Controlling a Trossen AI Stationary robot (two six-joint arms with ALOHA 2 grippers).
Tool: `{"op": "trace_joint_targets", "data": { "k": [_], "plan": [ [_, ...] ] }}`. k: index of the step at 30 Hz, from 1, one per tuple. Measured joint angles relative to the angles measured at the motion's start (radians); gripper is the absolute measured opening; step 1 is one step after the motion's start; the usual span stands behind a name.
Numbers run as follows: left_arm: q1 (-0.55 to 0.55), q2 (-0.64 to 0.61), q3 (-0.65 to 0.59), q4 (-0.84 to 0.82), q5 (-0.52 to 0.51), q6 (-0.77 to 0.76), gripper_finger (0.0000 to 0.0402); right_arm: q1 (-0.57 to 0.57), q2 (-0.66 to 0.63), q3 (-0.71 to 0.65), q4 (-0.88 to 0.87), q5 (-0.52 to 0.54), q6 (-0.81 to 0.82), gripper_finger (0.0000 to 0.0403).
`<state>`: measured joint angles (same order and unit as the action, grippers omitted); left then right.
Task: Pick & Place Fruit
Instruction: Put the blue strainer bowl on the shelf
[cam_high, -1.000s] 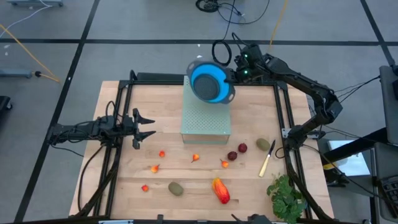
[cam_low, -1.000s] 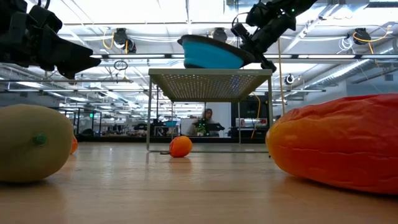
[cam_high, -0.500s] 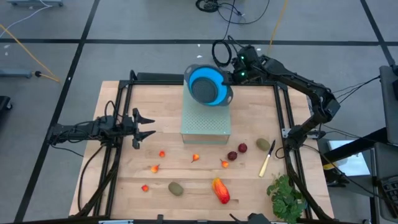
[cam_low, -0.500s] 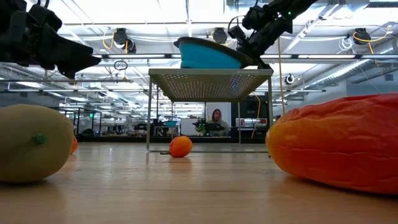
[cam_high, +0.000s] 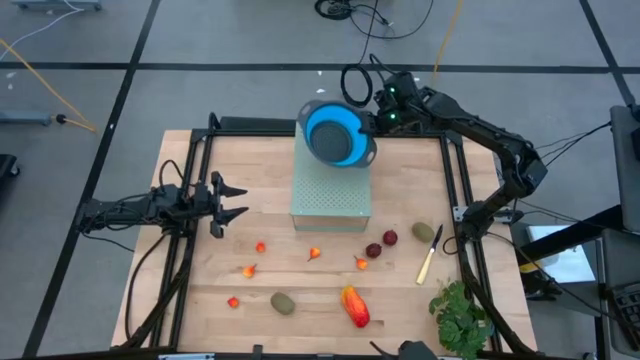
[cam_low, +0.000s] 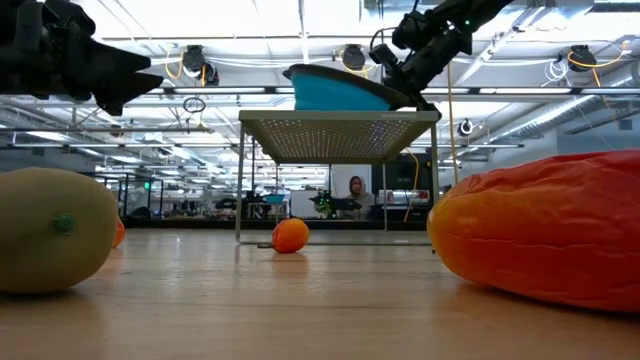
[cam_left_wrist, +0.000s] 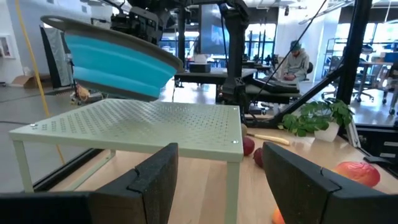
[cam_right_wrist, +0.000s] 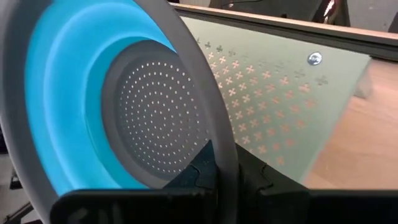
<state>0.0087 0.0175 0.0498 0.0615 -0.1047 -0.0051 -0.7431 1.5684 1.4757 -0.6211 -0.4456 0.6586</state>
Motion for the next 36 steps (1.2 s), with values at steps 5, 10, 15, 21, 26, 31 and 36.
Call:
{"op": "trace_joint_targets", "data": {
  "k": [5, 10, 15, 21, 26, 31, 36],
  "plan": [
    [0.0, 0.0, 0.0, 0.0, 0.0, 0.0, 0.0234, -0.003, 0.0, 0.0, -0.013, -0.002, -0.007, 0.0012],
    [0.0, 0.0, 0.0, 0.0, 0.0, 0.0, 0.0234, -0.004, 0.0, 0.0, -0.023, 0.0, -0.013, 0.0012],
    [0.0, 0.0, 0.0, 0.0, 0.0, 0.0, 0.0234, -0.003, 0.0, 0.0, -0.022, -0.001, -0.013, 0.0013],
    [0.0, 0.0, 0.0, 0.0, 0.0, 0.0, 0.0234, -0.004, 0.0, 0.0, -0.022, -0.001, -0.013, 0.0014],
    [0.0, 0.0, 0.0, -0.001, 0.0, 0.0, 0.0234, -0.004, 0.0, 0.0, -0.023, -0.001, -0.013, 0.0029],
    [0.0, 0.0, 0.0, -0.001, 0.0, 0.0, 0.0234, -0.004, 0.0, 0.0, -0.02, -0.001, -0.014, 0.0051],
    [0.0, 0.0, 0.0, 0.0, 0.0, 0.0, 0.0234, -0.004, 0.0, 0.0, -0.009, -0.001, -0.016, 0.0061]
  ]
}}
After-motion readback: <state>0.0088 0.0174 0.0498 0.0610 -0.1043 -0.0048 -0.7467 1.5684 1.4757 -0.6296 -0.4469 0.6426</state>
